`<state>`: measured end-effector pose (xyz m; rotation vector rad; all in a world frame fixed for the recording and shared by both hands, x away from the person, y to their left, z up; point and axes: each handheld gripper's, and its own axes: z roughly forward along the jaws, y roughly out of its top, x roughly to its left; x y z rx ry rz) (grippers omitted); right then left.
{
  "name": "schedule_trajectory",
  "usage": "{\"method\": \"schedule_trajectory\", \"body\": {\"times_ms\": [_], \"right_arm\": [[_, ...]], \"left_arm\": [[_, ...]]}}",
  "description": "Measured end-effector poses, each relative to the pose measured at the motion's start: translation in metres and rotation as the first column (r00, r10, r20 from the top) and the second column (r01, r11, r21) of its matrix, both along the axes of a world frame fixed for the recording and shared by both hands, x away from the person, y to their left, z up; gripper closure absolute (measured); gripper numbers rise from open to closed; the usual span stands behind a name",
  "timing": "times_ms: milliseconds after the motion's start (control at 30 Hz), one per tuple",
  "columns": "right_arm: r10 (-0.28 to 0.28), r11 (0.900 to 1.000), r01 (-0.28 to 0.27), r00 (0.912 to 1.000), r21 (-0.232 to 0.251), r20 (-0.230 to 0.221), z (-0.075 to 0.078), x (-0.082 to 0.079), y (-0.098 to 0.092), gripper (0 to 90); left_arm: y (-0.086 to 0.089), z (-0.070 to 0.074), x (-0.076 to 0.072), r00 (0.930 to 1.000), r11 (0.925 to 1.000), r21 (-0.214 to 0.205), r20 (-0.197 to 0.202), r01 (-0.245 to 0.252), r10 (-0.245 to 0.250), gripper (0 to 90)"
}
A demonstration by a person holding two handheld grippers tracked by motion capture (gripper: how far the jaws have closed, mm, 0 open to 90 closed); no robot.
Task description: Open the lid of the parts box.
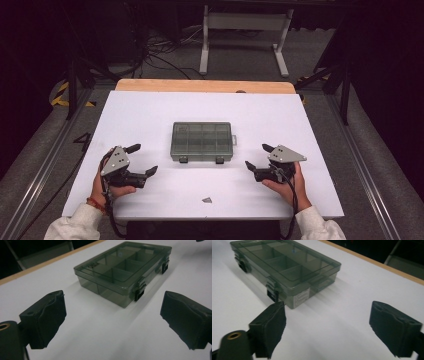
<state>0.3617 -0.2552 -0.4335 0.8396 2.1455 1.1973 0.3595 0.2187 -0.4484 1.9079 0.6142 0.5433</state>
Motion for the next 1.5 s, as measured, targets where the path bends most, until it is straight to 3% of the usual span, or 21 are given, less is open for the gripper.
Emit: {"method": "schedule_trajectory", "body": {"times_ms": [67, 200, 267, 300, 433, 467, 667, 900, 1067, 1300, 1500], "right_arm": [[0.006, 1.0000, -0.006, 0.9999, -0.006, -0.010, 0.001, 0.002, 0.002, 19.6], [0.039, 0.9988, -0.041, 0.9972, -0.028, -0.063, 0.004, 0.010, 0.016, 24.3], [0.056, 0.9969, -0.060, 0.9950, -0.051, -0.083, 0.004, 0.015, 0.024, 26.5], [0.081, 0.9932, -0.090, 0.9905, -0.075, -0.111, 0.004, 0.019, 0.033, 32.4], [0.094, 0.9884, -0.108, 0.9864, -0.106, -0.135, 0.003, 0.024, 0.043, 39.3], [0.096, 0.9872, -0.113, 0.9853, -0.113, -0.141, 0.002, 0.027, 0.048, 45.0], [0.129, 0.9824, -0.151, 0.9748, -0.111, -0.182, -0.002, 0.035, 0.052, 57.7], [0.138, 0.9774, -0.167, 0.9686, -0.130, -0.207, -0.007, 0.036, 0.055, 63.6], [0.126, 0.9781, -0.153, 0.9749, -0.141, -0.184, -0.006, 0.033, 0.056, 66.8], [0.122, 0.9789, -0.152, 0.9712, -0.137, -0.205, -0.010, 0.035, 0.056, 66.7], [0.124, 0.9790, -0.152, 0.9727, -0.136, -0.196, -0.008, 0.034, 0.056, 67.6]], "left_arm": [[-0.009, -0.003, 0.005, 0.9992, 0.9989, 0.038, -0.033, 0.026, -0.024, 7.6], [-0.026, -0.007, 0.014, 0.9971, 0.9931, 0.115, -0.074, 0.021, -0.013, 13.2], [-0.032, -0.008, 0.018, 0.9956, 0.9919, 0.123, -0.092, 0.030, -0.019, 15.9], [-0.034, -0.008, 0.020, 0.9954, 0.9910, 0.129, -0.094, 0.034, -0.022, 21.7], [-0.043, -0.007, 0.031, 0.9918, 0.9860, 0.166, -0.127, 0.009, 0.012, 27.5], [-0.044, -0.008, 0.034, 0.9904, 0.9863, 0.164, -0.138, 0.017, 0.006, 34.0], [-0.048, -0.007, 0.041, 0.9868, 0.9850, 0.166, -0.161, 0.047, -0.019, 50.0], [-0.054, -0.007, 0.042, 0.9826, 0.9804, 0.178, -0.178, 0.085, -0.053, 61.1], [-0.054, -0.007, 0.044, 0.9817, 0.9797, 0.181, -0.183, 0.086, -0.052, 62.0], [-0.053, -0.008, 0.044, 0.9796, 0.9808, 0.175, -0.194, 0.087, -0.052, 63.2], [-0.053, -0.008, 0.044, 0.9786, 0.9819, 0.168, -0.198, 0.088, -0.054, 63.5]]}}
